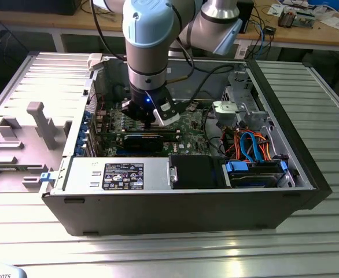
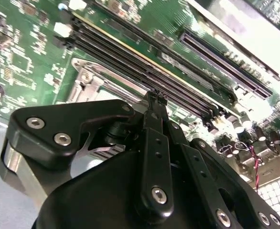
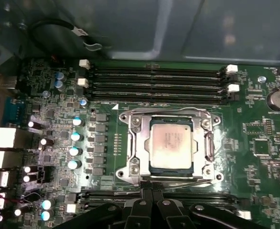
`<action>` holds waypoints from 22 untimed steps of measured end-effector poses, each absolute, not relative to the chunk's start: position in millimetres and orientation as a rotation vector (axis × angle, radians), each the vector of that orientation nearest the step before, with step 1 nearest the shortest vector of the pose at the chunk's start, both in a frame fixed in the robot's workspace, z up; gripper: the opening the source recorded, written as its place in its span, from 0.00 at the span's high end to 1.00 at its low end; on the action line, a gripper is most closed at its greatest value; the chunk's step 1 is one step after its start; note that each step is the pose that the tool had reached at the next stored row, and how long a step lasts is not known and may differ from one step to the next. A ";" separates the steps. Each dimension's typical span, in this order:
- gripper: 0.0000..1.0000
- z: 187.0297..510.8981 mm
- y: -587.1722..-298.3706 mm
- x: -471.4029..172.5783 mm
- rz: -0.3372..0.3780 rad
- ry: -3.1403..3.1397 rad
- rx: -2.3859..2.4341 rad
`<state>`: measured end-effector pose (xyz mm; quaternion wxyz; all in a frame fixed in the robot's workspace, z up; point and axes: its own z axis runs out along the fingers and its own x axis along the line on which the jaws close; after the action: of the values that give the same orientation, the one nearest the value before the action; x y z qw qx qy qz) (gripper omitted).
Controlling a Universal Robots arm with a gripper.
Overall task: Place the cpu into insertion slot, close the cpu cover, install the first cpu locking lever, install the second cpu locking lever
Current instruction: 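Install the second cpu locking lever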
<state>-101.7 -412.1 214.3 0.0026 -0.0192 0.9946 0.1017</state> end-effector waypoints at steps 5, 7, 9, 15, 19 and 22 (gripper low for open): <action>0.89 209.6 -412.2 -113.5 0.338 3.118 -0.063; 0.89 207.3 -412.1 -119.2 0.348 3.116 -0.066; 0.89 205.2 -412.2 -121.2 0.363 3.115 -0.074; 0.89 200.2 -412.1 -122.6 0.415 3.109 -0.102; 0.89 197.6 -412.2 -122.8 0.430 3.107 -0.111; 0.89 196.2 -412.4 -122.8 0.434 3.107 -0.114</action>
<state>-122.8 -412.4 196.2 0.0014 -0.0364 0.9897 0.1382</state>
